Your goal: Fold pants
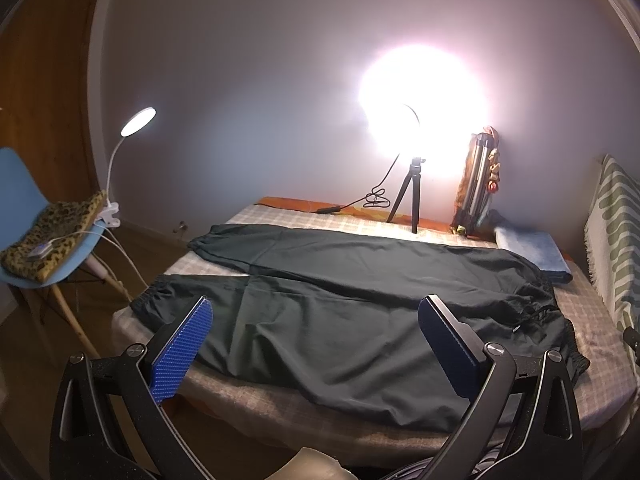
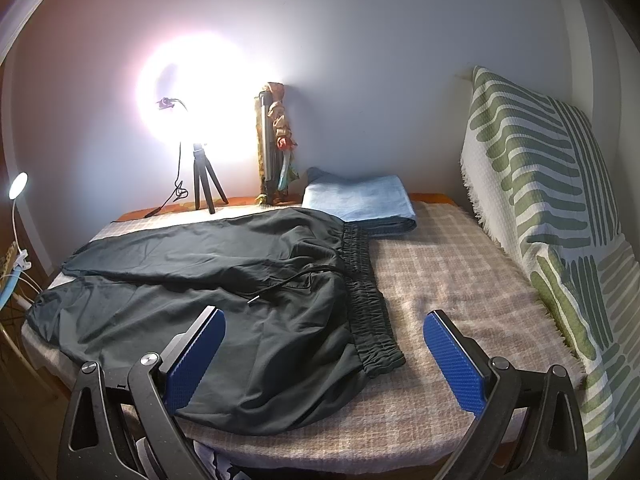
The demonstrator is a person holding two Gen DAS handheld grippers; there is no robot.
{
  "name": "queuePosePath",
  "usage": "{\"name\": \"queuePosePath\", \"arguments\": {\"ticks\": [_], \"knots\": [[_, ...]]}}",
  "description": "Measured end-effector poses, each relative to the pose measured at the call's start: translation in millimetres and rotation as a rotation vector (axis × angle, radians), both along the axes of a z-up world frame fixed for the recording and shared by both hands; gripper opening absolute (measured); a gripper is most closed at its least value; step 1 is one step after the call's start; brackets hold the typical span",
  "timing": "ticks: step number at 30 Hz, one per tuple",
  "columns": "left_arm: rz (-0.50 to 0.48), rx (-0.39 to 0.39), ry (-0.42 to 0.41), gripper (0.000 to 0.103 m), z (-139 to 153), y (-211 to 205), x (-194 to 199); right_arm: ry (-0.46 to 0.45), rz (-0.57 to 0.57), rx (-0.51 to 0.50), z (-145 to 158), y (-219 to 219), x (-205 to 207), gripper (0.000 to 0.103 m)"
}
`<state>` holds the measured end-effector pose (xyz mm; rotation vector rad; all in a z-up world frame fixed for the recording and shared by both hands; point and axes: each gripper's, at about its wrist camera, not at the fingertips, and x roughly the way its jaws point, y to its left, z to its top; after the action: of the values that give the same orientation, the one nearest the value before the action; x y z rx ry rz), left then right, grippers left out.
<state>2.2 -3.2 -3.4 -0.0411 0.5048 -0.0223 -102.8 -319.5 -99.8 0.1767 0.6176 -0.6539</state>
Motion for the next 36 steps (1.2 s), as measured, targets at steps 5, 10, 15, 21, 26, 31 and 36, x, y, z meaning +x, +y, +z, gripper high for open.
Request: {"name": "queuePosePath", "arguments": {"ticks": [5, 10, 15, 21, 26, 31, 36], "knots": [[0.001, -0.001, 0.001, 0.102, -1, 0, 0, 0.000, 0.001, 0.000, 0, -1, 0, 0.101], [0.002, -0.001, 0.004, 0.102, -2, 0, 1, 0.000, 0.002, 0.001, 0, -1, 0, 0.101], [0.002, -0.003, 0.009, 0.102, -5, 1, 2, 0.001, 0.001, 0.003, -1, -1, 0, 0.101], [0.002, -0.003, 0.009, 0.102, -5, 1, 3, 0.001, 0.001, 0.002, -2, -1, 1, 0.101], [-0.001, -0.001, 0.012, 0.102, -6, 0, 3, 0.002, 0.000, 0.004, -1, -2, 1, 0.101], [0.004, 0.006, 0.015, 0.103, -7, 1, 7, 0.009, 0.005, -0.005, -3, -1, 3, 0.101], [0.001, -0.005, 0.043, 0.102, -16, 15, 20, 0.018, 0.017, -0.021, -3, -5, 13, 0.101]]}}
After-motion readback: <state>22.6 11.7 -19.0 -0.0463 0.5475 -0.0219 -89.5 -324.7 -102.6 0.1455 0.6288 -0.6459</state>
